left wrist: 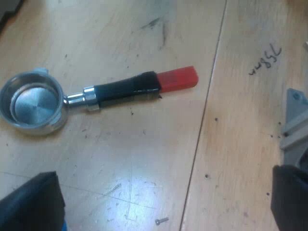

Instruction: Put the handle in the coffee machine

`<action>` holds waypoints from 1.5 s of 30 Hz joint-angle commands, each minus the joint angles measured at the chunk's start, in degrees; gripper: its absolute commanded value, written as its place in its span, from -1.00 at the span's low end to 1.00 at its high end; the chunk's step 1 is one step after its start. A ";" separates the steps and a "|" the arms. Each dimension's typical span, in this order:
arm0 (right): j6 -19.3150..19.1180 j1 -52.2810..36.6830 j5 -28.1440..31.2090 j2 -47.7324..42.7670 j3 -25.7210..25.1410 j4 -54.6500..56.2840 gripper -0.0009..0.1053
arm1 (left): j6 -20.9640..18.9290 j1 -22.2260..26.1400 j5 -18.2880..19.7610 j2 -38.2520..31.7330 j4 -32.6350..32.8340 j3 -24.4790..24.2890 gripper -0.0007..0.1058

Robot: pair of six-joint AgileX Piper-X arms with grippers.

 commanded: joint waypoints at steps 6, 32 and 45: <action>4.05 0.04 3.81 5.86 -0.27 -1.82 0.31 | -4.97 -1.35 0.83 0.99 -11.47 7.07 0.69; 5.34 0.19 -0.72 21.98 -0.27 -7.71 -0.98 | -9.20 -9.03 -9.27 4.91 -17.55 8.99 0.69; 4.45 2.03 -3.94 26.69 -0.27 -13.15 -0.98 | -9.12 -5.58 -11.50 4.91 -15.57 8.99 0.69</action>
